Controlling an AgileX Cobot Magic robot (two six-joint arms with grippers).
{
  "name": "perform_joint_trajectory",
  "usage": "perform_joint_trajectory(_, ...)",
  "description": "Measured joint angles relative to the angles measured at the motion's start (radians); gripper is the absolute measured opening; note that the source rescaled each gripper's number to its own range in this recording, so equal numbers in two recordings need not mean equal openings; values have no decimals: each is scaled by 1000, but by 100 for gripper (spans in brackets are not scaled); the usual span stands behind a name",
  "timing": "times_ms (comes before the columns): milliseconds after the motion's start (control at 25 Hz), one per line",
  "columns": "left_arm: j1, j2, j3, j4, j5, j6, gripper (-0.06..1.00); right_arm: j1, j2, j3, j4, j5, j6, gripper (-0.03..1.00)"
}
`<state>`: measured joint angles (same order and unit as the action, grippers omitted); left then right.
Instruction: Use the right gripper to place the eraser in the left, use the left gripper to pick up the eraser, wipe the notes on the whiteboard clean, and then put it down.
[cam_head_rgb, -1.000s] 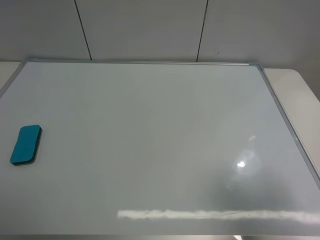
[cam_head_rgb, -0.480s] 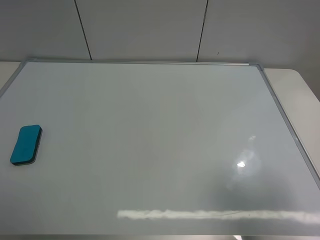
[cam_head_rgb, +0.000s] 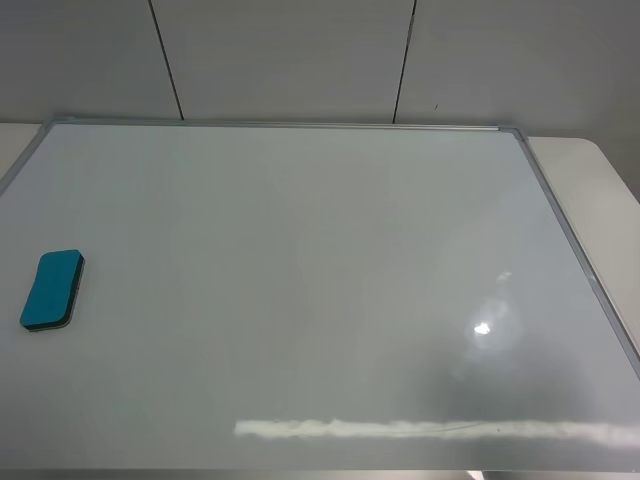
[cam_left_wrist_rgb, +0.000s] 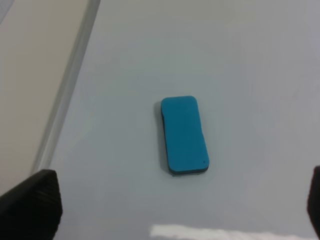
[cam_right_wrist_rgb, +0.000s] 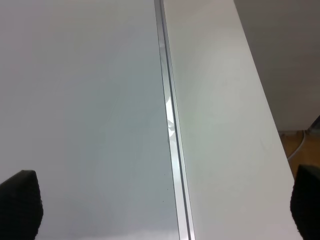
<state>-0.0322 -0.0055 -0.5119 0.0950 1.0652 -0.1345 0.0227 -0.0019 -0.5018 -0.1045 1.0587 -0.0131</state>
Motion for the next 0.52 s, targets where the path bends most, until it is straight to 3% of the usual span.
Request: perform_joint_trajectory(520,0,0,0,1,0,0,100,0,0,0,0,0,0,100)
